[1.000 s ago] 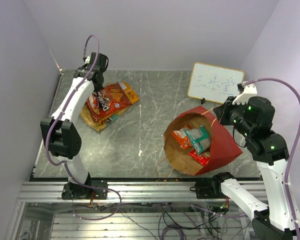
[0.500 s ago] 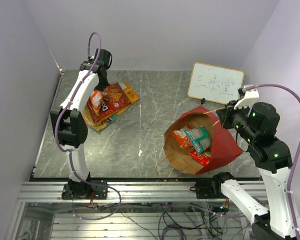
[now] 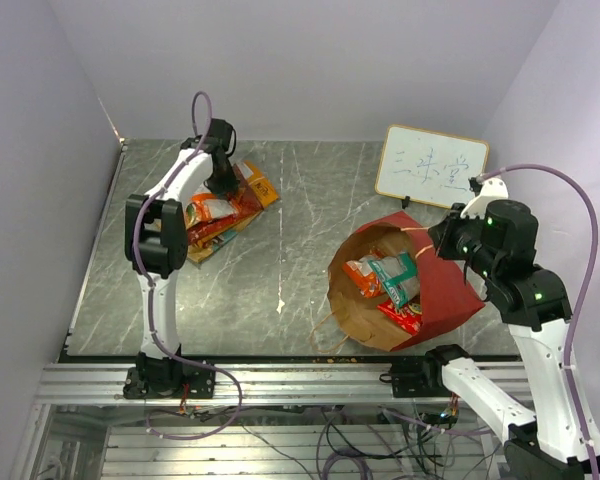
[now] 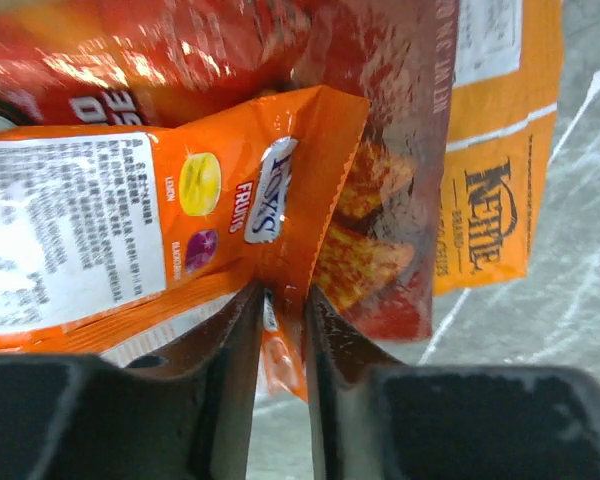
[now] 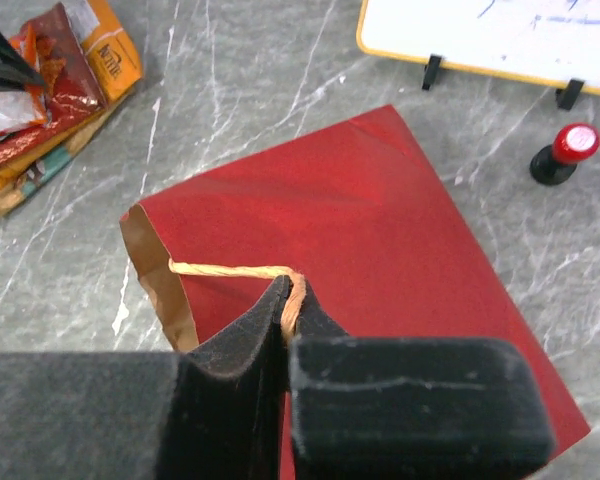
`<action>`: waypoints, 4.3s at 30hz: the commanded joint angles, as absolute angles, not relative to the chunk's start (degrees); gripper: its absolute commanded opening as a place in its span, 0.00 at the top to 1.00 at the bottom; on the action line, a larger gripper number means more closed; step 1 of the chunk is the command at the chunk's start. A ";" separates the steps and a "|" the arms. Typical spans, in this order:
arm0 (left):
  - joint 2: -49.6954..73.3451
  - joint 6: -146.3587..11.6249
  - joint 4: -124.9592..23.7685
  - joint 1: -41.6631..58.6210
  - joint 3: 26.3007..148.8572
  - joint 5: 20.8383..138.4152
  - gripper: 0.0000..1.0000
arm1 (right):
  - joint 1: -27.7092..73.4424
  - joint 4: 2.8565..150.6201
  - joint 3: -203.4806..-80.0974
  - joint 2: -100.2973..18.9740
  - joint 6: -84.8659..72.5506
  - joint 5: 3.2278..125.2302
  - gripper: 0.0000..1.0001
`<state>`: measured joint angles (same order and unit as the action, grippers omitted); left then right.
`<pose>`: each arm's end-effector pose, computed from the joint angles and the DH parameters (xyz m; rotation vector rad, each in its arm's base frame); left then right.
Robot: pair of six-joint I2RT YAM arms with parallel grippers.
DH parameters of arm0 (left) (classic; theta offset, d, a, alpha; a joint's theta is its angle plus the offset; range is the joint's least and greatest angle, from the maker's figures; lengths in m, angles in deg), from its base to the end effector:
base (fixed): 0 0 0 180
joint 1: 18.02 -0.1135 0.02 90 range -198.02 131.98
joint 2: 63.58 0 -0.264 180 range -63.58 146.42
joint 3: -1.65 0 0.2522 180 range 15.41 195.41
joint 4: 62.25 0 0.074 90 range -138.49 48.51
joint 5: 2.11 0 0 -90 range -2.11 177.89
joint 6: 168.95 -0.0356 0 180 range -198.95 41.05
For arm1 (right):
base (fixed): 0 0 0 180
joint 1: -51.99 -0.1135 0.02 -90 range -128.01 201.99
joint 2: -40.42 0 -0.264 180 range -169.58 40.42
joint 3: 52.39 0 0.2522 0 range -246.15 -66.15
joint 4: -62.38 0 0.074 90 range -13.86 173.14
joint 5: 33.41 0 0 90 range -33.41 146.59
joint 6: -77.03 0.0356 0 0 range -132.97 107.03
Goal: Take the snacks out of the paper bag
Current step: Place the snack at the center of the board, then take out the snack from the paper bag.
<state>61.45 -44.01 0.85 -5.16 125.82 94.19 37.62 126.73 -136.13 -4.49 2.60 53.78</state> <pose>0.4608 -0.1012 0.2276 -0.5467 2.6240 -0.1162 0.1248 0.0302 0.4108 0.0526 2.0263 0.2822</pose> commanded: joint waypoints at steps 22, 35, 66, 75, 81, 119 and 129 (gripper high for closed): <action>20.93 -36.30 -24.08 21.94 95.19 86.09 0.05 | 37.49 128.46 -139.06 -6.29 1.56 50.58 1.00; 11.58 -19.05 -28.42 53.97 79.63 114.07 0.11 | 36.18 124.03 -138.57 -5.37 -0.23 47.75 1.00; 35.53 -35.08 -63.27 56.59 80.56 108.60 0.26 | 36.17 117.48 -138.04 -8.54 4.31 49.28 1.00; 41.74 -24.65 -67.02 54.14 82.27 103.89 0.30 | 36.22 114.25 -137.70 -10.69 2.93 49.29 1.00; 43.76 -22.86 -68.89 53.26 81.17 102.49 0.33 | 36.18 114.21 -137.34 -11.12 2.33 47.81 1.00; 27.35 -31.53 -40.59 49.48 94.16 95.49 0.93 | 36.25 113.63 -133.94 -5.55 0.98 45.16 1.00; 14.00 -27.66 -25.29 49.26 95.04 106.99 0.93 | 35.60 114.01 -134.69 -6.74 0.52 46.83 1.00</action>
